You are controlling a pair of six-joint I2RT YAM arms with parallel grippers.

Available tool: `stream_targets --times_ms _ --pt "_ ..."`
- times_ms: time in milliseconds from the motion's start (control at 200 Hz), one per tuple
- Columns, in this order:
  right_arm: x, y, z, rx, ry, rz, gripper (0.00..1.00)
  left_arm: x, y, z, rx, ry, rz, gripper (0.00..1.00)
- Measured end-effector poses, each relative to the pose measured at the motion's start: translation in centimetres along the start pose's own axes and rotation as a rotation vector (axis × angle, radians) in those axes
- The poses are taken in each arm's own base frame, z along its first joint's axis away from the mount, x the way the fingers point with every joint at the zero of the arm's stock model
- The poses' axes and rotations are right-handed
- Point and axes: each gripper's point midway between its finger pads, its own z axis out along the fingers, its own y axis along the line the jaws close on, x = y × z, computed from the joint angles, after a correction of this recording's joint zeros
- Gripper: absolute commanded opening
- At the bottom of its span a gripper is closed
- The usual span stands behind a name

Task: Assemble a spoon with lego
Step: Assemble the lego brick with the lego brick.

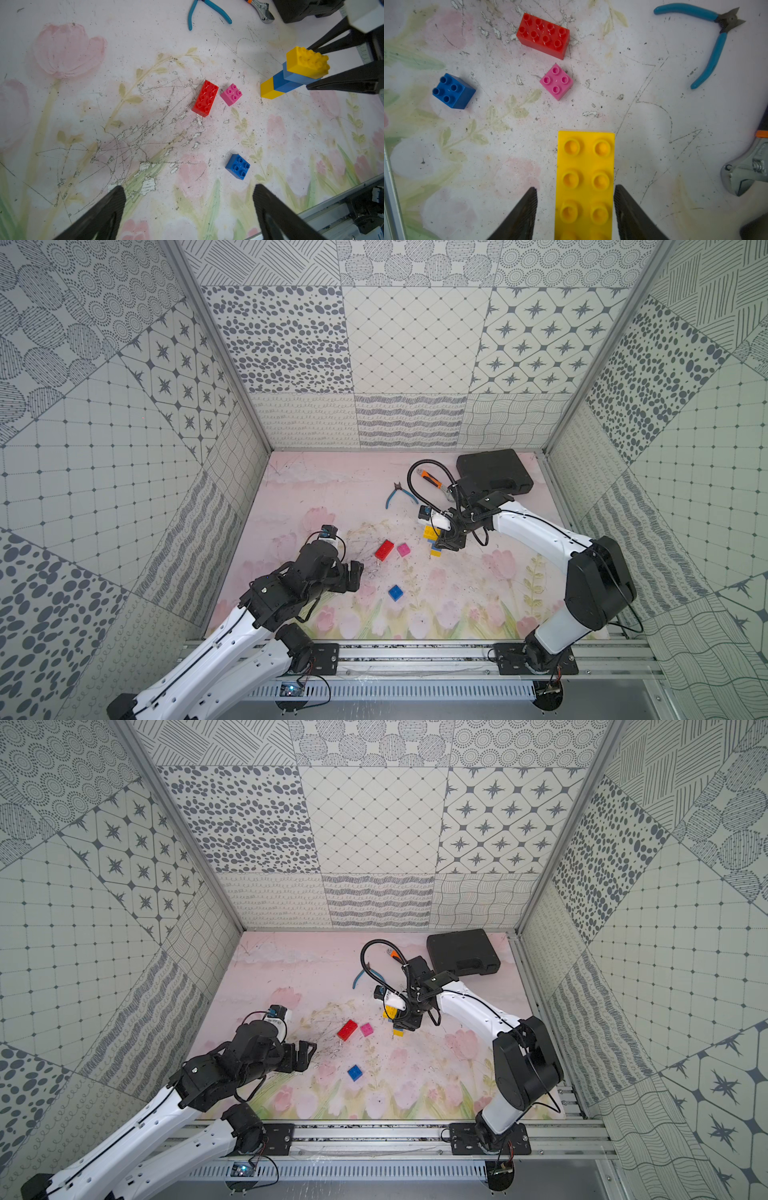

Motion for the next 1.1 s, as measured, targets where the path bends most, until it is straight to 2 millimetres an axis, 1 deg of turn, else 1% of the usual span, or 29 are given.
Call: stream_targets --times_ms 75,165,285,350,375,405,425,480,505,560,610,630,700,825,1015,1100 --pt "-0.1 0.0 -0.2 0.002 -0.006 0.006 0.77 0.0 0.0 0.0 0.001 -0.002 0.000 0.98" --pt "-0.7 0.1 -1.0 0.010 -0.034 0.007 0.83 0.0 0.0 0.0 0.001 -0.002 0.000 0.98" --pt "-2.1 0.1 -3.4 0.041 -0.110 0.005 0.84 0.0 0.0 -0.1 0.001 -0.002 0.000 0.98" --pt "-2.9 0.0 -5.0 0.060 -0.163 0.015 0.81 -0.1 0.0 -0.1 0.003 -0.005 -0.001 0.98" --pt "-3.2 -0.2 -5.7 0.069 -0.184 0.026 0.76 -0.1 0.0 -0.2 0.004 -0.008 -0.001 0.98" --pt "-3.5 -0.3 -6.5 0.082 -0.206 0.041 0.68 -0.1 0.0 -0.2 0.005 -0.009 -0.001 0.98" --pt "-3.7 -0.5 -7.0 0.095 -0.221 0.054 0.60 -0.1 0.0 -0.2 0.005 -0.010 -0.002 0.98" --pt "-4.2 -0.7 -8.4 0.115 -0.257 0.092 0.34 -0.1 0.0 -0.3 0.007 -0.015 -0.002 0.98" --pt "-4.4 -0.9 -8.9 0.124 -0.272 0.118 0.24 -0.2 0.0 -0.4 0.008 -0.016 -0.003 0.98" --pt "-4.8 -1.0 -9.8 0.133 -0.296 0.156 0.11 -0.2 0.0 -0.4 0.010 -0.019 -0.003 0.98" --pt "-5.1 -0.8 -10.2 0.125 -0.313 0.198 0.01 -0.2 -0.1 -0.4 0.012 -0.020 -0.003 0.98" --pt "-5.1 -0.8 -10.3 0.121 -0.315 0.205 0.00 -0.2 -0.1 -0.4 0.012 -0.019 -0.003 0.98" --pt "-5.0 -0.5 -10.1 0.103 -0.315 0.252 0.00 -0.2 -0.2 -0.3 0.014 -0.016 -0.003 0.98" --pt "-4.2 0.2 -8.8 0.054 -0.293 0.324 0.00 -0.4 -0.8 0.2 0.034 -0.010 0.001 0.98" --pt "-3.4 0.6 -6.0 -0.016 -0.234 0.398 0.00 -0.5 -3.1 1.0 0.099 -0.003 0.061 0.98" --pt "-3.0 1.0 -5.1 -0.038 -0.213 0.412 0.00 -0.6 -4.0 1.2 0.124 -0.008 0.090 0.98"
